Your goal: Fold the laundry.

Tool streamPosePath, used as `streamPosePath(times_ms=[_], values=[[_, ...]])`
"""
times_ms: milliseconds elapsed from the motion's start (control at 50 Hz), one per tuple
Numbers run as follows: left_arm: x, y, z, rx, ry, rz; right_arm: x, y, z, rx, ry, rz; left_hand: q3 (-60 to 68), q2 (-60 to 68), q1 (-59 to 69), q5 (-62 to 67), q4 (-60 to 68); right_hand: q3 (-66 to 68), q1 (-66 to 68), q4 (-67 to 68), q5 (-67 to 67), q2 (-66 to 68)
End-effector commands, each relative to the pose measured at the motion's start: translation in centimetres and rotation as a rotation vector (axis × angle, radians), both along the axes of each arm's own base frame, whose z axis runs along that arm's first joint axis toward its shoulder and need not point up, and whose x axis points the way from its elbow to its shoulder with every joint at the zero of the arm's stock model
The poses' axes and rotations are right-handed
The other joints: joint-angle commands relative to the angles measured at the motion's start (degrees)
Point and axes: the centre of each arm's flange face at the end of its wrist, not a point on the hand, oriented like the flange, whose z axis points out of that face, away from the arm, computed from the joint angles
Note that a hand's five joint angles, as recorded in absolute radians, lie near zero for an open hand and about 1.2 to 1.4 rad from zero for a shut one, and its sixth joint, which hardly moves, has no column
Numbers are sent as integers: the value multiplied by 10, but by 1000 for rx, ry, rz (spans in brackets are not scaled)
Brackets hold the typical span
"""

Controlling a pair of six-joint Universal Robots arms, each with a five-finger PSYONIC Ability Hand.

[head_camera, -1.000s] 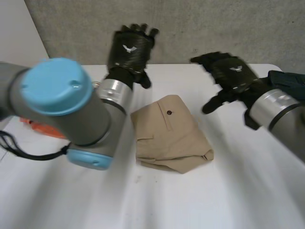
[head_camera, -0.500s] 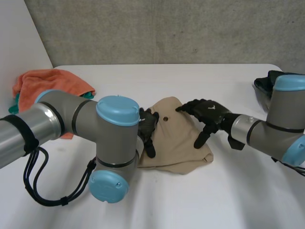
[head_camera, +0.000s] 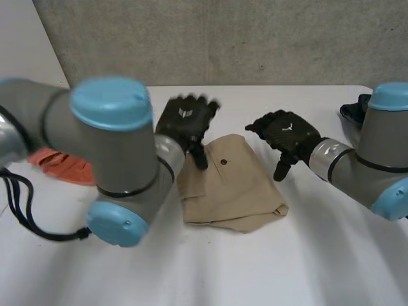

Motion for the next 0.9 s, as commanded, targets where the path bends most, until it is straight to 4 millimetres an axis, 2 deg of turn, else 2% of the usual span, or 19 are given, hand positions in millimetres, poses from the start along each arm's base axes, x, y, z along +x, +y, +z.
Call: streamPosePath(times_ms=[20, 40, 60, 80, 100, 180, 260, 420, 540, 680, 900], values=[[-5, 11, 59, -117, 141, -222, -3, 32, 13, -87, -41, -18, 2, -3, 6, -11, -1, -23, 2, -24, -26, -10], [-5, 12, 63, -122, 149, -253, -4, 39, 12, -87, -41, -14, 2, -3, 6, -11, -1, -23, 2, -24, -26, -10], [-6, 14, 67, -121, 160, -304, -4, 56, 7, -84, -44, 10, 2, -3, 6, -11, -1, -23, 2, -24, -26, -10], [-6, 15, 68, -118, 163, -324, -5, 59, 3, -78, -42, 12, 4, -1, 8, -9, 0, -23, 2, -24, -26, -10], [-6, 16, 69, -112, 166, -347, -6, 69, -10, -59, -35, 21, 5, 1, 10, -8, 2, -23, 2, -24, -26, -10], [-8, 23, 66, -60, 165, -429, -11, 94, -41, -45, -24, 58, 7, 2, 11, -6, 4, -23, 2, -24, -26, -10], [-8, 23, 63, -47, 162, -429, -11, 104, -53, -66, -46, 107, 5, 1, 10, -8, 2, -23, 2, -24, -26, -10], [-10, 21, 55, -31, 155, -426, -5, 93, -75, -91, -31, 133, 5, 1, 10, -8, 2, -23, 2, -24, -26, -10], [-10, 21, 53, -24, 153, -425, 0, 78, -80, -145, -31, 136, 5, 1, 10, -8, 2, -23, 2, -24, -26, -10], [-10, 21, 51, -20, 151, -425, 7, 70, -88, -155, -36, 142, 5, 1, 10, -8, 2, -19, 7, -20, -22, -6], [-10, 20, 52, -32, 158, -426, 21, 65, -84, -192, -60, 155, 5, 1, 10, -8, 2, 85, 111, 84, 82, 99]])
